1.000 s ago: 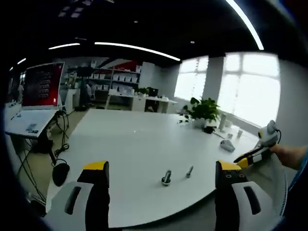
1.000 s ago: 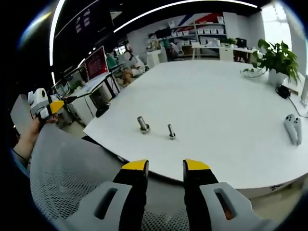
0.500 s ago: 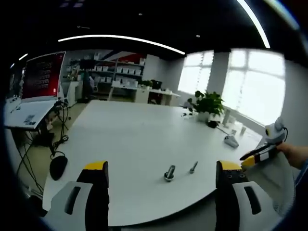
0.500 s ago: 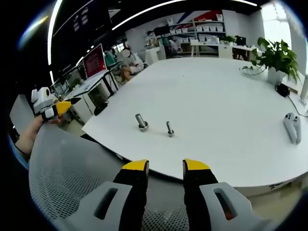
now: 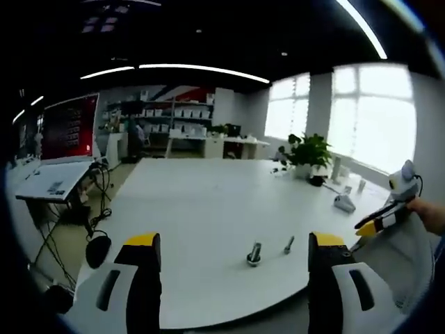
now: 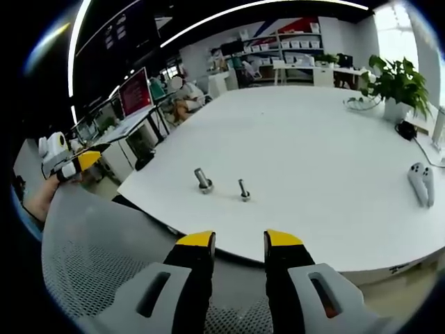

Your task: Place the washer onto the threaded stud by aligning its center hole with the stud, sliding it down to the base, and recovering from edge contact or off-axis alignment until the washer reaches the visible bottom stop.

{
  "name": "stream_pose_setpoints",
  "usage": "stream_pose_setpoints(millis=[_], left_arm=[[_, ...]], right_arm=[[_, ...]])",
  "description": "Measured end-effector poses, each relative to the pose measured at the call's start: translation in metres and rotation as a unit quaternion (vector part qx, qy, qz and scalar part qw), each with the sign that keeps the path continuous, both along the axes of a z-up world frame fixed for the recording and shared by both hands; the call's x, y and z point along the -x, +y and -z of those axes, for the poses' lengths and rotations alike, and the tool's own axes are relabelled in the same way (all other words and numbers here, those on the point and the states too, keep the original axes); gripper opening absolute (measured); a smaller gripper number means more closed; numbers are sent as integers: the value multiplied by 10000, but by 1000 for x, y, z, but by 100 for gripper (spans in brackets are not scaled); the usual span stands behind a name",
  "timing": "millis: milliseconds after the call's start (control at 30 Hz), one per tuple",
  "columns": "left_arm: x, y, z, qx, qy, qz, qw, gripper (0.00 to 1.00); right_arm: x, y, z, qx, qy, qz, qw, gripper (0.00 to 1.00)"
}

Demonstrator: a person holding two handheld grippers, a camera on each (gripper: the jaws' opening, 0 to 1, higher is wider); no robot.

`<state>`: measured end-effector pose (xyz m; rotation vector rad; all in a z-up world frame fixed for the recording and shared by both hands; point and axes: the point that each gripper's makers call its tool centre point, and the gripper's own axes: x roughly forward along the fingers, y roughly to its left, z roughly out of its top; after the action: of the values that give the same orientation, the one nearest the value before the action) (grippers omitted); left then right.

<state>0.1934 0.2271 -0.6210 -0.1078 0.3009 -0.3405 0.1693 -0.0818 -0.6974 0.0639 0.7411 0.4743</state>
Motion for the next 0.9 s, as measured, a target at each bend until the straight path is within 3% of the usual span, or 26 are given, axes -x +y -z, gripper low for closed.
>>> stream_pose_setpoints(millis=[100,233,433,533,600,733,900], left_arm=[[-4,4,3,196,167,-95,9996,62],[-1,3,5,-21,124,-83,9999,68],[0,5,8,-200,125,-84,9997,62],[0,9,12,-8,229,-174,9996,65],[-1,15,9,308,225,-415,9984,61],[-1,19,9,216,155,-480,9985,58],[-1,17,12,182,226,-421,9987,58]], right_arm=[[-7,-8,-9,-84,-298,313,9990,28],[-5,-5,-6,-86,-204,226,9995,28],[-6,-3,-9,-169,-274,216,9992,28],[-6,-3,-9,-193,-270,229,9992,28],[-6,-3,-9,-223,-273,245,9991,29],[-8,-6,-12,-442,-321,512,9972,31],[-7,-4,-10,-380,-249,388,9982,31]])
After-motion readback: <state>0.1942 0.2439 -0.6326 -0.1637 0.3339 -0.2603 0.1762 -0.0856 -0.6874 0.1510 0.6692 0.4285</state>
